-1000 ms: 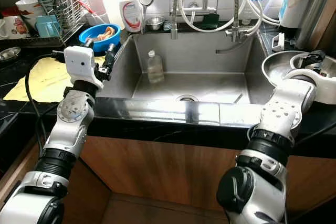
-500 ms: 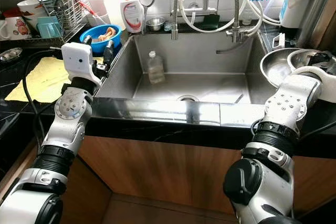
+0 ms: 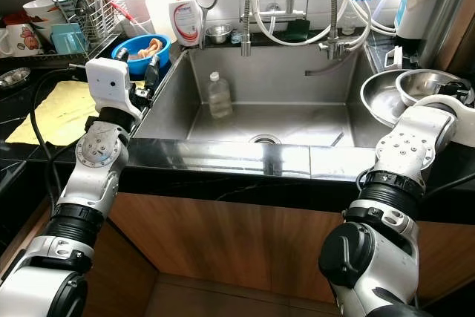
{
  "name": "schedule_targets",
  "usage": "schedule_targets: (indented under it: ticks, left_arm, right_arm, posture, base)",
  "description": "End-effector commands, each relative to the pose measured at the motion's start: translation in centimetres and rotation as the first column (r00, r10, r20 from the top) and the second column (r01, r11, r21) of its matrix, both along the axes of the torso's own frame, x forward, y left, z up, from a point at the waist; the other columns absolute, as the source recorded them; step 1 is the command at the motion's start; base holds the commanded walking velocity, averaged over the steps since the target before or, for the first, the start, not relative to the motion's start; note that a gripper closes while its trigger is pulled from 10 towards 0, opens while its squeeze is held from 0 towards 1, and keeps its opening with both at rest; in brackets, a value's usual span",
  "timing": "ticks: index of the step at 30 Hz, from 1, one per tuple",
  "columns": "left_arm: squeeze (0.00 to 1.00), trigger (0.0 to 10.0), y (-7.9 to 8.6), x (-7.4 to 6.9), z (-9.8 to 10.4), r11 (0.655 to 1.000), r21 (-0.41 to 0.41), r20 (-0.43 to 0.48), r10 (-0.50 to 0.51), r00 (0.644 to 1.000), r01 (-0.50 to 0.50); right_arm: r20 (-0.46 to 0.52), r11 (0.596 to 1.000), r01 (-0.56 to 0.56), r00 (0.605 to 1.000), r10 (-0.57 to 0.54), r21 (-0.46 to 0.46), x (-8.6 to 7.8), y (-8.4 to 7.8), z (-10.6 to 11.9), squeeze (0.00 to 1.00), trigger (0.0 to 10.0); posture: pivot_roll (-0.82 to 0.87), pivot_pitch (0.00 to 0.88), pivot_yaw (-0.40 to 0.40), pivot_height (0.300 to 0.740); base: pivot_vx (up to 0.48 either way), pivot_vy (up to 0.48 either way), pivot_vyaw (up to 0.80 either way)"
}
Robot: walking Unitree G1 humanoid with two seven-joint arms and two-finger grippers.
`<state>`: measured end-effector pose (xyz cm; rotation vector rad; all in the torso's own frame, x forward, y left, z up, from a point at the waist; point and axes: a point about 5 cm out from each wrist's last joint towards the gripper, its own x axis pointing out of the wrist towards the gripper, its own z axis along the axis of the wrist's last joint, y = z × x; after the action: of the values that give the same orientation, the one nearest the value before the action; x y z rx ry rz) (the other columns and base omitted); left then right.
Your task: Kitchen organization
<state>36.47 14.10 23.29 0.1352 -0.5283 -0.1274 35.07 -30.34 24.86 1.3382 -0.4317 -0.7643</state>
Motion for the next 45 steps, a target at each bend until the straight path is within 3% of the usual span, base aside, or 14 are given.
schedule_targets:
  ticks: [1,3,4,7,11,18,24,29,41,42,44,45]
  left_arm:
    - [0.0,10.0,0.5,0.2,0.6,0.999,0.036,0.021,0.008,1.0,-0.009]
    - [0.0,10.0,0.3,0.2,0.6,0.999,0.037,0.017,0.0,1.0,-0.001]
    - [0.0,10.0,0.2,0.2,0.6,0.999,0.037,0.016,-0.003,1.0,0.002]
    - [0.0,10.0,0.1,0.2,0.6,0.999,0.036,0.014,-0.011,1.0,0.01]
    - [0.0,10.0,0.0,0.3,0.6,0.999,0.033,0.008,-0.023,1.0,0.022]
    - [0.0,10.0,-0.1,0.4,0.5,0.999,0.036,0.0,-0.035,0.999,0.035]
    - [0.0,10.0,-0.2,0.4,0.3,0.998,0.037,-0.006,-0.044,0.999,0.044]
    - [0.0,10.0,-0.3,0.4,0.2,0.998,0.036,-0.014,-0.049,0.999,0.05]
    - [0.0,10.0,-0.6,0.5,-0.1,0.997,0.032,-0.031,-0.069,0.997,0.07]
    - [0.0,10.0,-0.6,0.5,-0.2,0.997,0.033,-0.032,-0.07,0.997,0.071]
    - [0.0,10.0,-0.6,0.5,-0.2,0.997,0.034,-0.033,-0.071,0.997,0.073]
    - [0.0,10.0,-0.6,0.5,-0.2,0.997,0.034,-0.034,-0.072,0.997,0.073]
  right_arm:
    - [0.006,0.999,-0.018,1.0,0.018,0.027,0.4,0.4,0.2,0.0,1.0]
    - [0.003,1.0,-0.02,1.0,0.019,0.024,0.5,0.3,0.3,0.0,6.4]
    - [0.001,1.0,-0.019,1.0,0.019,0.022,0.5,0.3,0.3,0.0,10.0]
    - [-0.025,1.0,-0.009,1.0,0.01,0.006,0.4,0.1,0.4,0.0,10.0]
    - [-0.183,0.994,-0.031,0.983,0.012,-0.103,0.5,-0.2,0.1,0.0,10.0]
    - [-0.318,0.983,-0.067,0.948,0.01,-0.169,0.7,-0.8,0.0,0.0,10.0]
    - [-0.488,0.94,-0.183,0.873,0.02,-0.289,1.2,-0.6,-0.6,0.0,10.0]
    - [-0.533,0.916,-0.212,0.846,-0.002,-0.341,1.3,-0.8,-0.5,0.0,10.0]
    - [-0.573,0.9,-0.255,0.82,0.007,-0.354,1.6,-0.8,-0.3,0.0,10.0]
    - [-0.575,0.897,-0.259,0.818,0.006,-0.359,1.6,-0.9,-0.3,0.0,1.3]
    - [-0.579,0.893,-0.263,0.815,0.004,-0.365,1.6,-0.9,-0.3,0.0,1.3]
    - [-0.577,0.896,-0.258,0.816,0.001,-0.363,1.6,-0.9,-0.3,0.0,0.0]
  posture:
    - [-0.17,0.0,0.15,0.74]
    - [-0.18,0.0,0.15,0.74]
    - [-0.18,0.0,0.151,0.74]
    - [-0.18,0.0,0.152,0.74]
    - [-0.18,0.0,0.153,0.74]
    - [-0.19,0.0,0.153,0.74]
    - [-0.2,0.0,0.151,0.74]
    - [-0.2,0.0,0.149,0.74]
    - [-0.2,0.0,0.148,0.74]
    - [-0.2,0.0,0.148,0.74]
    - [-0.2,0.0,0.146,0.74]
    - [-0.2,0.0,0.147,0.74]
  base:
    - [0.0,0.0,0.0]
    - [0.0,0.0,0.0]
    - [0.0,0.0,0.0]
    - [0.0,0.0,0.0]
    - [0.0,0.0,0.0]
    - [0.0,0.0,0.0]
    - [0.0,0.0,0.0]
    - [0.0,0.0,0.0]
    - [0.0,0.0,0.0]
    - [0.0,0.0,0.0]
    - [0.0,0.0,0.0]
    - [0.0,0.0,0.0]
